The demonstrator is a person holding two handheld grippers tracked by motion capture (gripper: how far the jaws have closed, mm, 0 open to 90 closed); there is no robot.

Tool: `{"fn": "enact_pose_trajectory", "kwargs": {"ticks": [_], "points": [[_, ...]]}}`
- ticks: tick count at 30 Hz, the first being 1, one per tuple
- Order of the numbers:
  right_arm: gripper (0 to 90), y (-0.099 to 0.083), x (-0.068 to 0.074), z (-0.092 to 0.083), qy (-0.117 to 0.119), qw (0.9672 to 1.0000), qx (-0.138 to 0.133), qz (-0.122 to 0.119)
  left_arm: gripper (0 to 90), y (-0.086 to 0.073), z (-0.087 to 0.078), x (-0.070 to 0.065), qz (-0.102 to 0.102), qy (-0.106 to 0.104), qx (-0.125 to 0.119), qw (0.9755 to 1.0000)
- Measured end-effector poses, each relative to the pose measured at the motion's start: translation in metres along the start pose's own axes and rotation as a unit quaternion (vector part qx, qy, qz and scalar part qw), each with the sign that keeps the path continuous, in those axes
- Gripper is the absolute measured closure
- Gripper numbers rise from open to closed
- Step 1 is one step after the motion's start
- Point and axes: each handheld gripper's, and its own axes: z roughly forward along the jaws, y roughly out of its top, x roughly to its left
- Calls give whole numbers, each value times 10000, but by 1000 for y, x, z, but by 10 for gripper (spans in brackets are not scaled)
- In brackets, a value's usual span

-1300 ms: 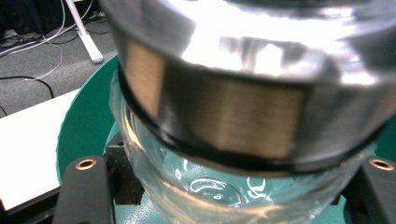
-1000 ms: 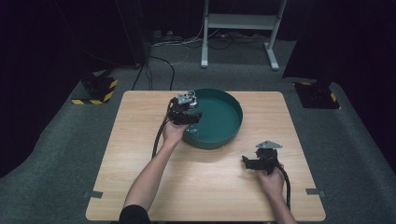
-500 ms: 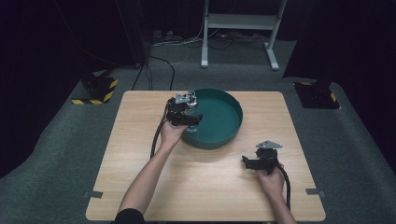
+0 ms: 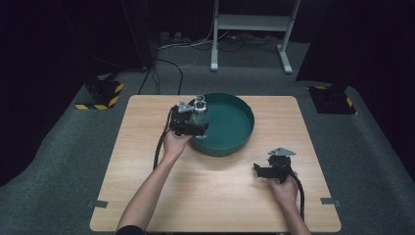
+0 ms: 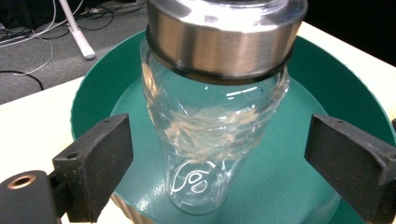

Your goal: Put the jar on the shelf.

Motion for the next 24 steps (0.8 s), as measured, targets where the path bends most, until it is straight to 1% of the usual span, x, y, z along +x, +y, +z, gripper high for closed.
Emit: {"fn": "enact_pose_trajectory", "kwargs": {"ticks": [4,6,10,15,24], "points": [[95,0,0,0,0,10000,0,0,81,-1,-4,-2,17,-1,-20,10000],[95,0,0,0,0,10000,-1,-1,81,-2,-6,-3,59,2,-4,10000],[95,0,0,0,-1,10000,-2,-5,82,-3,-11,-5,49,-16,-13,10000],[95,0,0,0,0,10000,-1,-1,83,-5,-18,-7,57,-25,-83,9999],[95,0,0,0,-1,10000,-1,-3,83,-9,-27,-8,31,-28,-160,9999]]}}
